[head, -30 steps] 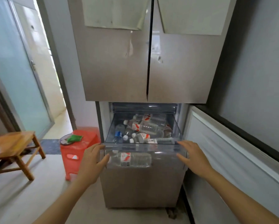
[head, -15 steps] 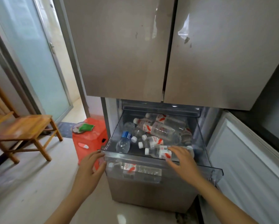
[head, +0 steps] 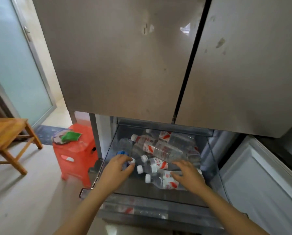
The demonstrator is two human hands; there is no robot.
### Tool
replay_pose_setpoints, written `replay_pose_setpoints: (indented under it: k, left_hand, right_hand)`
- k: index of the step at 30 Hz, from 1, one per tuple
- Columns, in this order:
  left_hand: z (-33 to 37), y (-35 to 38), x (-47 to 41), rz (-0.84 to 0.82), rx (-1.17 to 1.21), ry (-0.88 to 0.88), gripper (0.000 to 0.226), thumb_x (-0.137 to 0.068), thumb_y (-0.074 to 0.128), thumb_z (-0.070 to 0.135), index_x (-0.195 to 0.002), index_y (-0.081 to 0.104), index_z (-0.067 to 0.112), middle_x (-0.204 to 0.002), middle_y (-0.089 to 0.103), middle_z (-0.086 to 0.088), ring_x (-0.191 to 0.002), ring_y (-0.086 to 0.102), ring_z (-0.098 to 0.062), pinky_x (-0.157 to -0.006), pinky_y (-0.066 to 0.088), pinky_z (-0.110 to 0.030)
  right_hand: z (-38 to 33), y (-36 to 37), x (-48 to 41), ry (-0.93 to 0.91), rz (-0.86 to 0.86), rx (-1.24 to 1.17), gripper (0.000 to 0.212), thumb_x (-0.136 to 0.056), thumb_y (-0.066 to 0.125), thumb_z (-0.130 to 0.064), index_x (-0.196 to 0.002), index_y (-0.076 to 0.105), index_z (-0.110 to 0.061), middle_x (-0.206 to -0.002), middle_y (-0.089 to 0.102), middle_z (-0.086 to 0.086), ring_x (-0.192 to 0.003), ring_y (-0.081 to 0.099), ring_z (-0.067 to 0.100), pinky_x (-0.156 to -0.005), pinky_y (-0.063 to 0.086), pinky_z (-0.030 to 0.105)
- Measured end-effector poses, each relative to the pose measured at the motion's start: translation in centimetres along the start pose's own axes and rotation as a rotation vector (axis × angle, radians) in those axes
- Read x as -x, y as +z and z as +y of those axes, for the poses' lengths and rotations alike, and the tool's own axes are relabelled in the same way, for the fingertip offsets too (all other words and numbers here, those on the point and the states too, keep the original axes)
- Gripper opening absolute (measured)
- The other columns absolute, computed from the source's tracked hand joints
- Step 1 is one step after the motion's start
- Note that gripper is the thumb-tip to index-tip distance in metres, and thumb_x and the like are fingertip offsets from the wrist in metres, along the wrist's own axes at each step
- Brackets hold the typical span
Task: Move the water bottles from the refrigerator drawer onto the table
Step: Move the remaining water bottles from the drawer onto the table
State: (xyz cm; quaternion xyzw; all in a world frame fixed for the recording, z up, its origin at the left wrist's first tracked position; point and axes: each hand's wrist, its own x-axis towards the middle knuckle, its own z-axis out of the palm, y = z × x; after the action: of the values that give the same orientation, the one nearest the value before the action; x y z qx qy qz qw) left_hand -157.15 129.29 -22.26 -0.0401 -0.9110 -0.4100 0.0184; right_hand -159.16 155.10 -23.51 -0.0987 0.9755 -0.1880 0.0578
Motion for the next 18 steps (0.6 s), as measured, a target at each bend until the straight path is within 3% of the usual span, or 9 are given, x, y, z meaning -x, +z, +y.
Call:
replay_pose_setpoints:
  k: [5,9,12,15,18]
  left_hand:
    - [-1.6,3.0,-4.5,-0.324,-0.307,-0.206,0.041,-0.085,0.052,0.045,-0.113,0.054,0.016,-0.116,0.055,-0.008,-0.103,0.055,-0.025,-0.091,0.046,-0.037]
    - [-3.3,4.2,-6.8,-0.381,-0.488,-0.338,0.055,-0.086,0.051,0.044,-0.131,0.039,0.014,-0.132,0.048,-0.014,-0.120,0.046,-0.033,-0.099,0.041,-0.042]
    - [-4.3,5.3,-6.6,-0.410,-0.746,-0.374,0.070,-0.087,0.049,0.035,-0.143,0.017,0.008,-0.135,0.045,-0.016,-0.119,0.048,-0.034,-0.097,0.044,-0.044]
    - [-5.4,6.5,-6.2,-0.410,-0.863,-0.414,0.075,-0.087,0.050,0.032,-0.144,0.009,0.007,-0.136,0.038,-0.027,-0.119,0.044,-0.040,-0.093,0.046,-0.049]
    - [-5.5,6.9,-5.7,-0.380,-0.886,-0.442,0.075,-0.088,0.050,0.024,-0.146,0.004,0.012,-0.134,0.033,-0.031,-0.116,0.043,-0.043,-0.089,0.048,-0.050]
  right_hand:
    - [0.2,0.0,-1.9,-0.016,-0.012,0.062,0.052,-0.090,0.054,-0.033,-0.138,0.037,-0.025,-0.145,0.036,-0.003,-0.134,0.030,0.016,-0.109,0.027,0.029]
    - [0.2,-0.9,-4.6,-0.013,0.011,0.100,0.053,-0.091,0.050,-0.038,-0.140,0.033,-0.028,-0.146,0.035,0.001,-0.133,0.032,0.021,-0.109,0.031,0.035]
    - [-0.2,-0.6,-6.4,-0.030,-0.024,0.117,0.052,-0.090,0.050,-0.043,-0.138,0.034,-0.029,-0.144,0.036,0.001,-0.130,0.036,0.021,-0.105,0.036,0.038]
    - [-0.7,0.5,-7.9,-0.062,-0.046,0.145,0.048,-0.090,0.051,-0.039,-0.134,0.035,-0.029,-0.138,0.043,0.005,-0.119,0.047,0.022,-0.097,0.045,0.039]
    - [-1.0,1.3,-9.3,-0.031,-0.053,0.236,0.061,-0.089,0.051,-0.041,-0.142,0.024,-0.028,-0.141,0.037,0.009,-0.122,0.043,0.027,-0.103,0.037,0.046]
